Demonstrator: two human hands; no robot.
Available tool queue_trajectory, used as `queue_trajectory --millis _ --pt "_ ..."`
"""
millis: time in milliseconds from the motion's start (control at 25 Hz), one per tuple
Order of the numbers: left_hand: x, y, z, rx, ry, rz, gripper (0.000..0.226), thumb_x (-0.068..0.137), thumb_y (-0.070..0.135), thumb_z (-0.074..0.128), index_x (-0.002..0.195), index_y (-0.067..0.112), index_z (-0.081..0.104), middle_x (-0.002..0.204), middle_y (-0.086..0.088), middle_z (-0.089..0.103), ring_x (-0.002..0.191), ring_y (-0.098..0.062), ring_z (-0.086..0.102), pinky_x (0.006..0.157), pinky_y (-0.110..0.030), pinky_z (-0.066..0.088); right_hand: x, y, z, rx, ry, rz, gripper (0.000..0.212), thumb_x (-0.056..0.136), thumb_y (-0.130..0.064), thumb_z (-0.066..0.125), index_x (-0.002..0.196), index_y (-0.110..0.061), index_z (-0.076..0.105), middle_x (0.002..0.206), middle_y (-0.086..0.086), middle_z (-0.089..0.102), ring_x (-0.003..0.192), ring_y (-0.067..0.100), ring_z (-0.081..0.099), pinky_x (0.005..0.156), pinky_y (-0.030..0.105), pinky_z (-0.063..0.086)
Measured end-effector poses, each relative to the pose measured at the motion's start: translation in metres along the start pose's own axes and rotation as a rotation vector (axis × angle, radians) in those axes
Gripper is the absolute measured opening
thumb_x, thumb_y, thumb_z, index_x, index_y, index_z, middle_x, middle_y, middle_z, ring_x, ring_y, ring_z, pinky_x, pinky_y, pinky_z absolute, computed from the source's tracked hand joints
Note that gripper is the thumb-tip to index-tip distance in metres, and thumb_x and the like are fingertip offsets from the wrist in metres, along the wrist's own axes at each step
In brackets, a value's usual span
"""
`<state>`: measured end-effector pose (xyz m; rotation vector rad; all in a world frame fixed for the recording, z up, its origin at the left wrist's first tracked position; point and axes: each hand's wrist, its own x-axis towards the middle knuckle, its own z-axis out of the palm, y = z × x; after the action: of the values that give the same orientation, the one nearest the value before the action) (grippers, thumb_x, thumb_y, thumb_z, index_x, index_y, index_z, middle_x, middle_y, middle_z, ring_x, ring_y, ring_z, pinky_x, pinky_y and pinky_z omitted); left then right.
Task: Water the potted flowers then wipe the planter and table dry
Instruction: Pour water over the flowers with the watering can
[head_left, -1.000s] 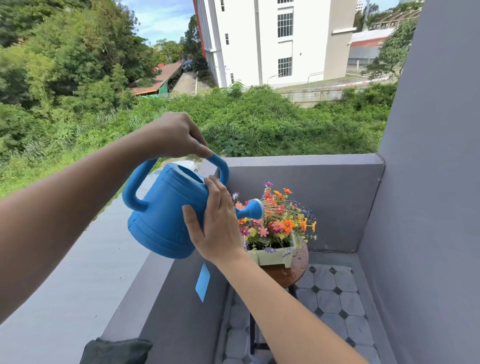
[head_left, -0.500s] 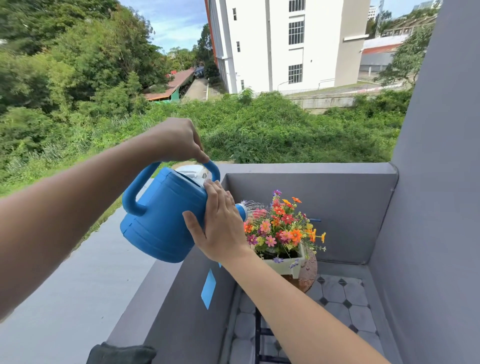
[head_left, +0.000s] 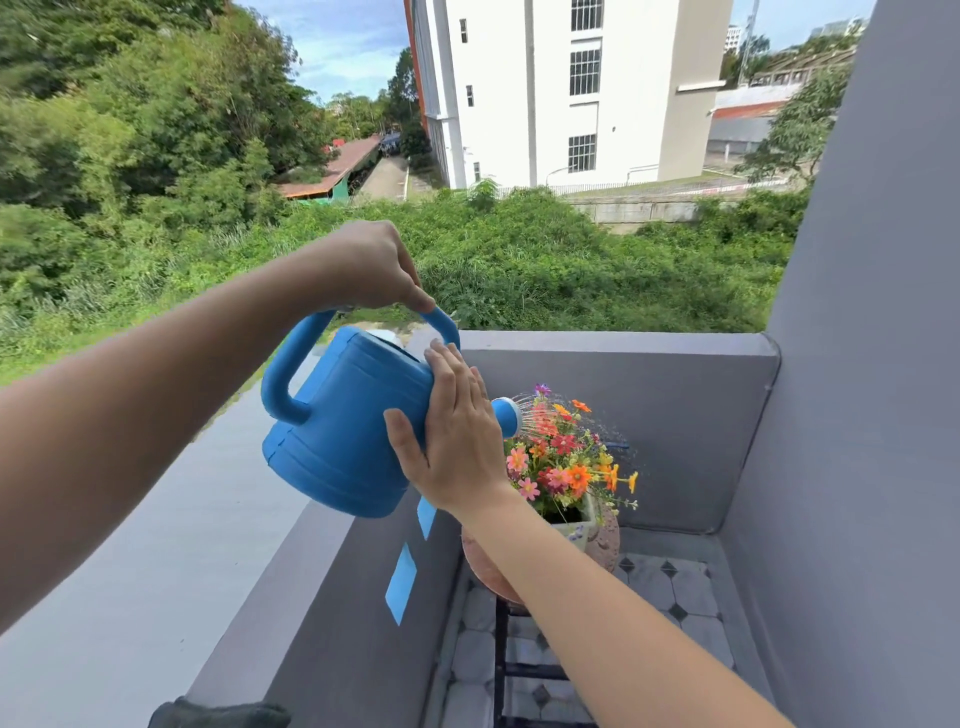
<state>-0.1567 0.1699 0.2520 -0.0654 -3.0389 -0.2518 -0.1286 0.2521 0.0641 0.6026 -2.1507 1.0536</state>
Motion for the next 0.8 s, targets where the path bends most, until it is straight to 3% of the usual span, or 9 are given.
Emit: queue_trajectory --millis 240,480,800 --pt "0.008 -0.018 -0.013 0.026 0.081 -0.054 0.032 0.076 0.037 0.075 0.096 0.012 0.076 0.056 -0.005 0.056 0.043 -0.019 0.045 0.042 -0.024 0.037 0.025 -0.006 0.016 0.077 -0.121 0.025 0.074 0.089 -0.056 0.03 0.138 0.0 0.033 0.147 0.019 0.039 0.138 0.033 0.03 0.115 0.047 0.025" --pt "0.004 -0.032 -0.003 0.073 0.002 -0.111 0.032 0.074 0.039 0.076 0.095 0.014 0.077 0.058 -0.004 0.057 0.046 -0.017 0.047 0.042 -0.024 0.036 0.01 -0.016 0.032 0.149 -0.205 0.064 0.074 0.09 -0.054 0.033 0.142 -0.003 0.026 0.152 0.015 0.032 0.143 0.028 0.022 0.118 0.044 0.019" --pt "0.013 -0.005 -0.001 0.025 -0.026 -0.05 0.03 0.073 0.037 0.078 0.094 0.016 0.077 0.047 0.0 0.047 0.04 -0.015 0.039 0.039 -0.022 0.032 0.008 -0.007 0.017 0.141 -0.1 0.103 0.083 0.086 -0.062 0.018 0.143 -0.003 0.026 0.154 0.015 0.029 0.144 0.025 0.019 0.118 0.036 0.012"
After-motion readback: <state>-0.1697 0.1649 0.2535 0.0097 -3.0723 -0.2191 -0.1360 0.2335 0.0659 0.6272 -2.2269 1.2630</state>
